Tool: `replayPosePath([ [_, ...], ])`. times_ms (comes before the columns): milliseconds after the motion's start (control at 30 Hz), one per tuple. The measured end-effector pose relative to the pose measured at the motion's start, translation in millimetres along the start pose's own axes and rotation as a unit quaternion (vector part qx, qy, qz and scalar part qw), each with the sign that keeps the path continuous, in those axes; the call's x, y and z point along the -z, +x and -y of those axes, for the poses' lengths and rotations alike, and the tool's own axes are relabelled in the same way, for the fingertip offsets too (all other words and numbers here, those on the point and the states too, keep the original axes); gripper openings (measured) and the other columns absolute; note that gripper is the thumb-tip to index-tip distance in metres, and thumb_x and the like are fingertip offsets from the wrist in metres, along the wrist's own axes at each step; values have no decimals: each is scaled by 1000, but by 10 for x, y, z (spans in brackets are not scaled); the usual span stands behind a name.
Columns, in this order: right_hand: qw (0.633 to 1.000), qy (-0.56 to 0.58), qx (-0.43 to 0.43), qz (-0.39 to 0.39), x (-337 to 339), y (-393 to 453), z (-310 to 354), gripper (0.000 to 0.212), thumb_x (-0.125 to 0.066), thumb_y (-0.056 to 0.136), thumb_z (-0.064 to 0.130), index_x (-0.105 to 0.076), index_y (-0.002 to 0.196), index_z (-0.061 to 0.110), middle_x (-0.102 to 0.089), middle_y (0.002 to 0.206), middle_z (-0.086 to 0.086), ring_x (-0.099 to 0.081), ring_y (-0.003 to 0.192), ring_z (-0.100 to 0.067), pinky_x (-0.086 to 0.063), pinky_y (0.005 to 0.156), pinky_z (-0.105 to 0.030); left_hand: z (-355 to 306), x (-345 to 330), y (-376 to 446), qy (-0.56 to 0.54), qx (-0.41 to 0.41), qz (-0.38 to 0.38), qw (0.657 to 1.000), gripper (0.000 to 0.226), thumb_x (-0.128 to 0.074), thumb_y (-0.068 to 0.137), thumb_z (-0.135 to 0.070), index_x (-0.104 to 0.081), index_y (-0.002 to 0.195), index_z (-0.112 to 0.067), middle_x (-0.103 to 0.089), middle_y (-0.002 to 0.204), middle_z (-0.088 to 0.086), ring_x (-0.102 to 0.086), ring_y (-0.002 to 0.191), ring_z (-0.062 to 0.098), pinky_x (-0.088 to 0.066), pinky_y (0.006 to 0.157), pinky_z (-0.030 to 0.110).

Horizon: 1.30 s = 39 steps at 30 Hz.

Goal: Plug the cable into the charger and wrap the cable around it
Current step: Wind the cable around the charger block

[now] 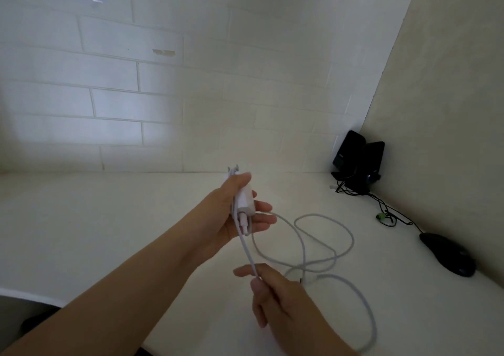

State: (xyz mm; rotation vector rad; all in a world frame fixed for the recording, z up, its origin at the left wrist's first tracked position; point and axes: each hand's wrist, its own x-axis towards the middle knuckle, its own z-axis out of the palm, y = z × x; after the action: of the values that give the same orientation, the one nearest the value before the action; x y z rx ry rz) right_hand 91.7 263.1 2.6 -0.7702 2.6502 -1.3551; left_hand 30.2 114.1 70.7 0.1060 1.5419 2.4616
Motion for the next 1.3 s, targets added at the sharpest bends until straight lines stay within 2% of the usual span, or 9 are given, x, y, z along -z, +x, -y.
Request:
replayPosePath([
  [167, 997, -70, 31, 21, 294, 225, -38, 42, -42, 103, 18, -53, 93, 57, -46, 46, 7, -47, 44, 2, -37, 51, -4, 34, -11, -126, 105, 25, 49, 993, 67, -56, 55, -54, -52, 103, -6, -74, 81, 16, -70, 84, 26, -59, 68, 31],
  [300, 978, -195, 52, 48, 537, 377, -15, 24, -51, 99, 28, -69, 95, 44, -53, 56, 8, -44, 47, -2, -34, 52, -14, 100, 17, -211, 178, 44, 60, 981, 38, -59, 63, -50, -56, 86, -21, -70, 89, 9, -65, 92, 28, -49, 96, 46],
  [400, 939, -336, 49, 64, 710, 461, 74, 29, -54, 93, 44, -69, 93, 18, -58, 71, 2, -48, 64, -8, -36, 58, -25, 138, 15, -277, 219, 66, 106, 968, 32, -59, 67, -46, -55, 87, -22, -68, 85, 1, -64, 82, 21, -51, 90, 41],
  [600, 882, -470, 4, 30, 1003, 585, 297, 34, -47, 95, 49, -63, 89, 20, -59, 86, 3, -53, 86, -15, -35, 69, -28, 184, 80, -302, 317, 29, 124, 940, 38, -57, 79, -40, -44, 110, -22, -61, 73, -3, -50, 56, 15, -46, 60, 28],
  [700, 913, -407, -27, -3, 1016, 588, 384, 34, -55, 93, 46, -50, 64, 28, -45, 62, 10, -49, 70, -12, -34, 56, -24, 243, 111, -260, 469, -36, 94, 878, 69, -64, 77, -42, -15, 125, -40, -59, 87, 0, -54, 61, 4, -46, 60, 15],
  [800, 960, -270, -57, -45, 934, 546, 486, 27, -55, 95, 37, -67, 75, 23, -43, 53, 8, -40, 46, -4, -29, 43, -12, 339, 168, -198, 574, -121, 48, 809, 57, -68, 70, -49, -34, 114, -37, -58, 103, -9, -55, 84, 6, -47, 76, 20],
  [900, 970, -221, -67, -71, 801, 444, 573, 29, -50, 99, 30, -73, 92, 14, -45, 52, 6, -38, 43, -5, -30, 43, -15, 371, 183, -168, 550, -160, 7, 820, 35, -69, 70, -46, -38, 86, -40, -53, 89, -15, -50, 75, 3, -40, 66, 17],
  [1133, 948, -308, -10, -81, 439, 246, 626, 25, -39, 101, 17, -60, 116, 15, -56, 93, 1, -47, 82, -16, -34, 71, -25, 240, -49, -193, 536, -191, 22, 822, 33, -57, 84, -17, -33, 62, -21, -37, 66, -10, -46, 55, -1, -36, 62, 4],
  [1300, 937, -311, 62, -146, 242, 132, 557, 34, -44, 98, 14, -57, 128, 20, -72, 103, -4, -70, 89, -21, -60, 80, -37, 341, 114, -151, 392, -111, -20, 913, 24, -59, 80, -38, -43, 76, -20, -49, 65, -1, -42, 48, 6, -40, 53, 23],
])
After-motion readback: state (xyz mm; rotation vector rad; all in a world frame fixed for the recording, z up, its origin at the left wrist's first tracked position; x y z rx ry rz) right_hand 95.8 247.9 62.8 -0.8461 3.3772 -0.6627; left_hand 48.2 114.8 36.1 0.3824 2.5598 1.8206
